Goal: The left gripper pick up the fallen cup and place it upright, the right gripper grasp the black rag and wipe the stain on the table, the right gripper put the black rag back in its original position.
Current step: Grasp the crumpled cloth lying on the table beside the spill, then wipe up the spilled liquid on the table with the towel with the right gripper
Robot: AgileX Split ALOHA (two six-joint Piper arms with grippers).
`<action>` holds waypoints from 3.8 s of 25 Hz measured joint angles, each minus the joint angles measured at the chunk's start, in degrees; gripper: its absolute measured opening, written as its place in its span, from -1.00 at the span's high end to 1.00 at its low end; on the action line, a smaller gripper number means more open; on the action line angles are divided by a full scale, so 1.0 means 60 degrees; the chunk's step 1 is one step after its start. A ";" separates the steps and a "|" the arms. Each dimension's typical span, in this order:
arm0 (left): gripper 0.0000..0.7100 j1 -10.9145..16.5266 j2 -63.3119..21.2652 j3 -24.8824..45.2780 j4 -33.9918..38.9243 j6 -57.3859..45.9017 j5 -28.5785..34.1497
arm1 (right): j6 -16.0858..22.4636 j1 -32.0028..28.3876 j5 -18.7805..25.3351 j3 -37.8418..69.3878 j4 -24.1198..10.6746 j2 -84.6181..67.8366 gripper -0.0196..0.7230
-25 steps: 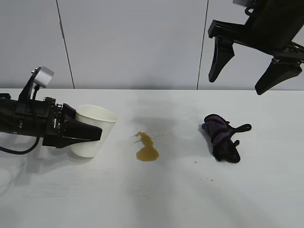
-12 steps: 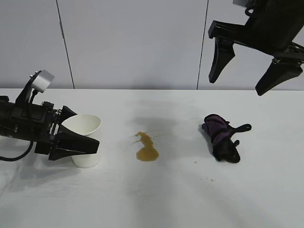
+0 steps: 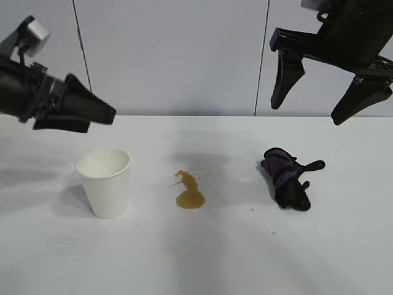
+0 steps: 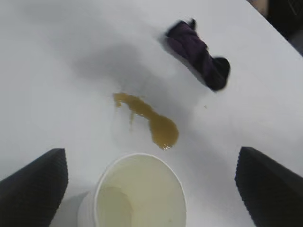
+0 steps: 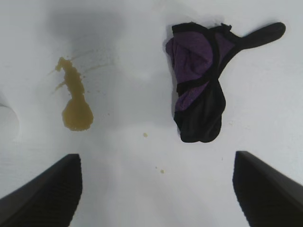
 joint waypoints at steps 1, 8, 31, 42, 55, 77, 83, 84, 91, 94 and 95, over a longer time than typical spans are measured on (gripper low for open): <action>-0.95 -0.0058 -0.0190 -0.0232 0.0638 -0.1399 -0.0181 | -0.0091 0.0000 0.0000 0.0000 0.0000 0.0000 -0.67; -0.95 -0.1232 -0.0413 -0.2197 0.7060 -0.8963 -0.0170 | -0.0335 0.0000 -0.0499 0.0000 -0.0168 0.0034 -0.67; -0.95 -0.1459 -0.0413 -0.2539 0.7784 -1.0054 0.0079 | 0.1869 0.0000 -0.2830 0.0000 -0.1984 0.3590 -0.11; -0.95 -0.1459 -0.0413 -0.2539 0.7784 -1.0054 0.0060 | 0.1572 0.0511 -0.2378 -0.0732 -0.1277 0.3630 0.71; -0.95 -0.1459 -0.0413 -0.2539 0.7784 -1.0054 0.0063 | 0.1014 0.3233 -0.1928 -0.2245 -0.0294 0.3693 0.72; -0.95 -0.1459 -0.0413 -0.2539 0.7792 -1.0054 0.0178 | 0.3732 0.2817 -0.2767 -0.3776 -0.3785 0.5969 0.72; -0.95 -0.1459 -0.0413 -0.2539 0.7862 -1.0054 0.0185 | 0.2798 0.3138 -0.2405 -0.4675 -0.2645 0.6410 0.72; -0.95 -0.1459 -0.0413 -0.2539 0.7909 -1.0054 0.0188 | 0.2722 0.3254 -0.2350 -0.4686 -0.2507 0.6410 0.72; -0.95 -0.1459 -0.0413 -0.2539 0.7984 -1.0054 0.0188 | 0.2410 0.4014 -0.1617 -0.4737 -0.2338 0.6403 0.72; -0.95 -0.1459 -0.0413 -0.2539 0.7984 -1.0054 0.0196 | 0.2410 0.4166 -0.1492 -0.4458 -0.2310 0.6263 0.72; -0.95 -0.1459 -0.0413 -0.2539 0.7989 -1.0054 0.0196 | 0.2410 0.4188 -0.1514 -0.4260 -0.2310 0.6179 0.73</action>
